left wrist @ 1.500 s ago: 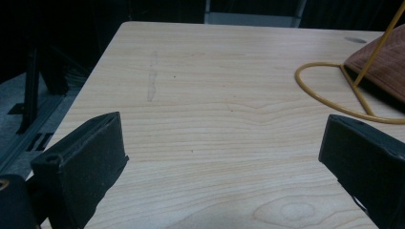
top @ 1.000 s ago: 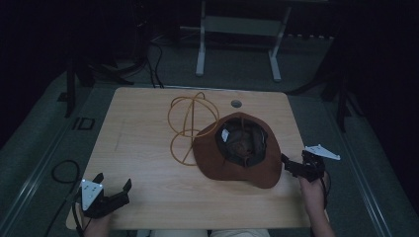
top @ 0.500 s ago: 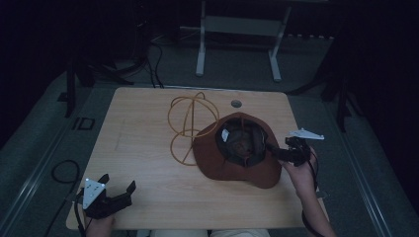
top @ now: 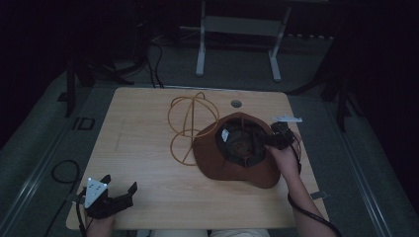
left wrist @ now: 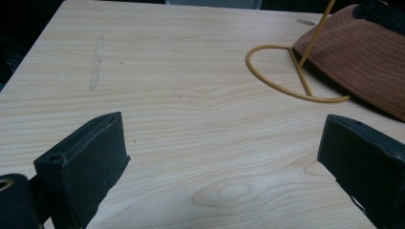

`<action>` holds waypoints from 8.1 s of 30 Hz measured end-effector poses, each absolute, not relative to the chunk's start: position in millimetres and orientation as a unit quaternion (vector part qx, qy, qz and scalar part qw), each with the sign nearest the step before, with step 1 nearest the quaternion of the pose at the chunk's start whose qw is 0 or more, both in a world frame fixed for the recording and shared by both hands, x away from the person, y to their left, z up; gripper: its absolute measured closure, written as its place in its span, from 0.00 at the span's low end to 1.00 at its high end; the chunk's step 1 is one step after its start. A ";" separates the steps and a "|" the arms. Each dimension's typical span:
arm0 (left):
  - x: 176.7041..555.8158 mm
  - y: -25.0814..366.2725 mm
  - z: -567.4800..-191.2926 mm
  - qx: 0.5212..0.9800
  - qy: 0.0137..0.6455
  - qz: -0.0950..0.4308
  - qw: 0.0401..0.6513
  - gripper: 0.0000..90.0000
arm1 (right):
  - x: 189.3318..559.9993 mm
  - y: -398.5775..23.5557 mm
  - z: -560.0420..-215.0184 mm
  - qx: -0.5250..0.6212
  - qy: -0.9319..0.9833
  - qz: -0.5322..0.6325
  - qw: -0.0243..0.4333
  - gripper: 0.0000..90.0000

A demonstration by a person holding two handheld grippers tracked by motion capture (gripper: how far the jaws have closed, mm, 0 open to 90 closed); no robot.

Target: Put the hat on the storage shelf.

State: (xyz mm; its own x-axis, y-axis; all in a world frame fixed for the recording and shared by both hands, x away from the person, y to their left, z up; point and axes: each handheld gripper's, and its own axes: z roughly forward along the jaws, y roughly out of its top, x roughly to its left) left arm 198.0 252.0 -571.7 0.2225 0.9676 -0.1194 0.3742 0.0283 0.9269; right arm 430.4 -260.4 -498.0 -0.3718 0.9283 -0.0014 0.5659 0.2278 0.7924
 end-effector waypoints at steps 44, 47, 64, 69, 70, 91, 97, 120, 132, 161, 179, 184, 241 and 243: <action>197.9 255.2 -573.7 0.619 0.553 0.302 0.468 0.03 | 467.1 -234.7 -539.4 0.554 0.732 0.249 0.310 0.93; 196.4 257.6 -572.4 0.614 0.558 0.307 0.467 0.04 | 462.7 -239.5 -528.0 0.551 0.723 0.273 0.314 0.93; 204.9 239.0 -568.0 0.655 0.526 0.311 0.445 0.05 | 418.6 -277.8 -472.0 0.552 0.680 0.367 0.313 0.93; 208.7 223.3 -563.1 0.678 0.510 0.295 0.441 0.05 | 401.5 -290.2 -453.9 0.547 0.669 0.385 0.326 0.93; 209.0 220.1 -561.2 0.681 0.506 0.295 0.440 0.06 | 399.9 -291.5 -452.3 0.547 0.668 0.385 0.326 0.94; 236.2 112.3 -477.0 0.746 0.378 0.255 0.485 0.08 | 365.9 -303.9 -434.5 0.534 0.657 0.420 0.326 0.93; 245.2 84.5 -463.5 0.762 0.348 0.249 0.486 0.08 | 356.9 -305.3 -427.2 0.529 0.654 0.434 0.323 0.93; 300.0 -28.4 -425.7 0.807 0.283 0.238 0.460 0.12 | 326.1 -307.8 -419.2 0.508 0.657 0.457 0.318 0.93; 326.5 -63.3 -430.3 0.821 0.315 0.263 0.398 0.21 | 316.3 -300.1 -412.1 0.487 0.664 0.470 0.317 0.93; 325.8 -63.1 -410.9 0.797 0.304 0.327 0.407 0.96 | 285.2 -303.8 -416.9 0.442 0.701 0.473 0.298 0.75; 298.3 -53.6 -398.0 0.779 0.270 0.331 0.459 0.96 | 232.9 -348.6 -394.5 0.343 0.737 0.531 0.241 0.48; 295.4 -49.4 -391.6 0.771 0.275 0.324 0.474 0.96 | 219.6 -350.5 -384.6 0.301 0.752 0.540 0.230 0.45; 252.1 -35.3 -391.5 0.696 0.090 0.244 0.669 0.96 | 261.2 -265.5 -398.2 0.144 0.750 0.637 0.105 0.75; 253.8 -34.3 -392.0 0.698 0.093 0.236 0.670 0.96 | 262.7 -264.3 -399.3 0.148 0.750 0.637 0.098 0.85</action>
State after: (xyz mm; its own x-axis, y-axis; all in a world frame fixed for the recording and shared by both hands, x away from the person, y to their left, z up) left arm 253.8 -34.3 -392.0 0.8711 0.4466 0.2043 -0.1861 -0.0848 0.9789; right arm 262.7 -264.3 -399.3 -0.9370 0.3468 0.0414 0.0967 0.1437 0.9849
